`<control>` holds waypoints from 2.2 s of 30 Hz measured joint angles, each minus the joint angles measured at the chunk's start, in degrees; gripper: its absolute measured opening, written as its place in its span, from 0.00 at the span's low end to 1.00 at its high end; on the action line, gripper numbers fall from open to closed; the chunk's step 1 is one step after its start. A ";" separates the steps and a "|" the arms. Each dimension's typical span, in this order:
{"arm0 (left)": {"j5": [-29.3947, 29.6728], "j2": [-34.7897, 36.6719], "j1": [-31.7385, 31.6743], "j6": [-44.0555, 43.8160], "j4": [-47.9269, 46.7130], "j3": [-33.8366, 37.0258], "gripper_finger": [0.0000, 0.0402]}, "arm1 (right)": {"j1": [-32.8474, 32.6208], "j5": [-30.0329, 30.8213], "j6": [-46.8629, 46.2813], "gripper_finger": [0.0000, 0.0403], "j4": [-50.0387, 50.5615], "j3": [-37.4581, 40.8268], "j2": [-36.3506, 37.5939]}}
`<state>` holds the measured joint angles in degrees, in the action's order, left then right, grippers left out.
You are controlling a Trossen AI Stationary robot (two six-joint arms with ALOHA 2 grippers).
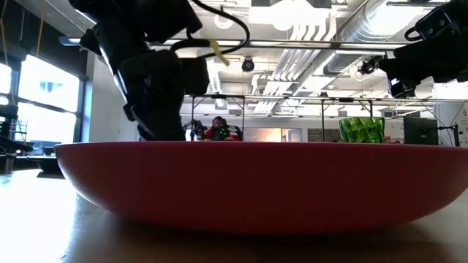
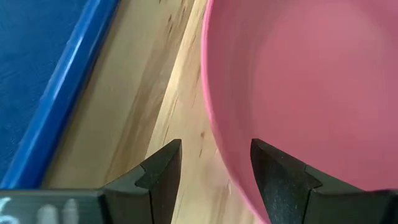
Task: Pick and place plate/cup/fork/spoon on tray
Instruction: Put the pink plate on the blue serving tray
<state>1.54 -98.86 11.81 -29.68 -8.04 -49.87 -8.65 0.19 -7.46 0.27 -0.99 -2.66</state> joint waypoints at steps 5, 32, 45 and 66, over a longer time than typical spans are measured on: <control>0.06 -1.03 0.00 -0.51 0.04 -0.02 0.45 | 0.01 0.00 0.00 0.34 0.00 0.00 0.00; -1.62 -2.54 0.00 -8.00 3.28 -0.02 0.03 | 0.01 0.02 -0.01 0.34 -0.04 0.00 -0.04; -1.88 -2.39 -0.11 -12.07 9.94 0.07 0.01 | -0.01 0.02 0.00 0.34 -0.04 0.00 -0.04; 7.03 12.61 -11.95 -13.93 4.17 -0.35 0.00 | 0.00 0.02 -0.01 0.34 -0.05 0.00 -0.38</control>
<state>8.57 -86.25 -0.13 -43.61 -3.87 -50.22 -8.66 0.21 -7.47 0.22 -0.99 -3.04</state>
